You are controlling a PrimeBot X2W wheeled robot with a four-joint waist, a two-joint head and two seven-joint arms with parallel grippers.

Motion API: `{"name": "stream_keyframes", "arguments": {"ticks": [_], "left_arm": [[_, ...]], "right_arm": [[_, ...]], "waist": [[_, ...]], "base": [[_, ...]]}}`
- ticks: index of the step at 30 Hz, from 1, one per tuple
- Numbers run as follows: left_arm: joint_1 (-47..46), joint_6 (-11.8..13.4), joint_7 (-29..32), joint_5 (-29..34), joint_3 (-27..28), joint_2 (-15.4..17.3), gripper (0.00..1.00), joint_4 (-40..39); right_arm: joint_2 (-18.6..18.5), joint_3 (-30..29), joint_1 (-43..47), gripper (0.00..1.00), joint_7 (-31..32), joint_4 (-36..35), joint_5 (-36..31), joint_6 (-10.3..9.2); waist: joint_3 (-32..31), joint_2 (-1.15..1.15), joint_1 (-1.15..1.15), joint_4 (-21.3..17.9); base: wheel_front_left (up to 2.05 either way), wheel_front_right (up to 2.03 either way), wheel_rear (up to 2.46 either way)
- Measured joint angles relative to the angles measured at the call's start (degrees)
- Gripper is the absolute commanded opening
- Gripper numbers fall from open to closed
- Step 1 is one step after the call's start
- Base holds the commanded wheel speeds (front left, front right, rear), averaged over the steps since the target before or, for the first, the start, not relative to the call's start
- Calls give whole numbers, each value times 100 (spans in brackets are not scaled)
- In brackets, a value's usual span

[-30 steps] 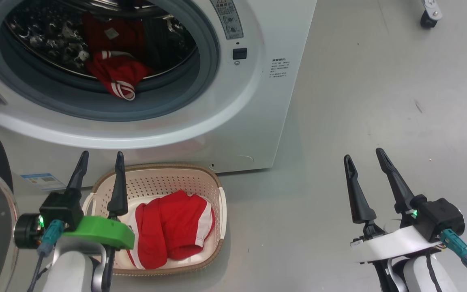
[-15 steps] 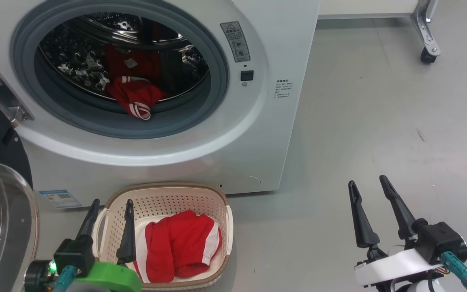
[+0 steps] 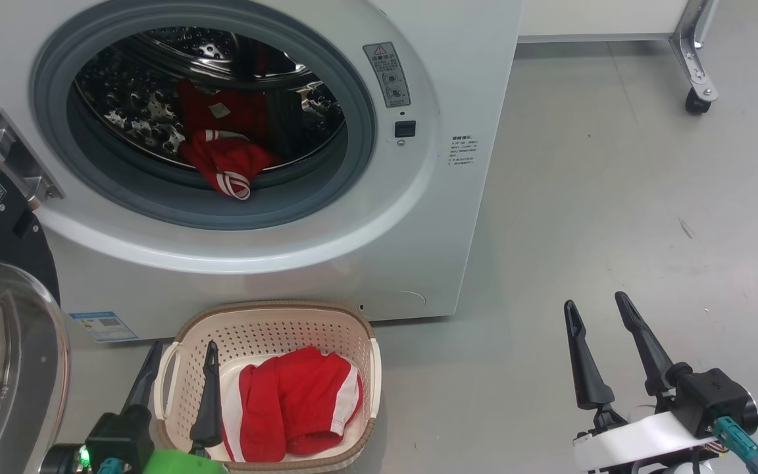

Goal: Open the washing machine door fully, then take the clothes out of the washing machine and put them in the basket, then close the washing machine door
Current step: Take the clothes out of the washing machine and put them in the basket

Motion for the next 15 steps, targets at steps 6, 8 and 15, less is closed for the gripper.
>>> {"name": "stream_keyframes", "arguments": {"ticks": [6,8,15], "left_arm": [[115,26,-1,-33,-47,3,100,-134],[157,48,-1,-37,-60,4,100,-182],[212,51,-1,-38,-113,9,100,-304]], "right_arm": [[0,33,2,100,0,-27,0,0],[-1,37,3,100,0,-40,0,0],[1,53,3,100,0,-71,-1,0]], "waist": [[10,0,0,-5],[16,0,0,-11],[63,0,0,-34]], "base": [[0,0,0],[0,0,0],[0,0,0]]}}
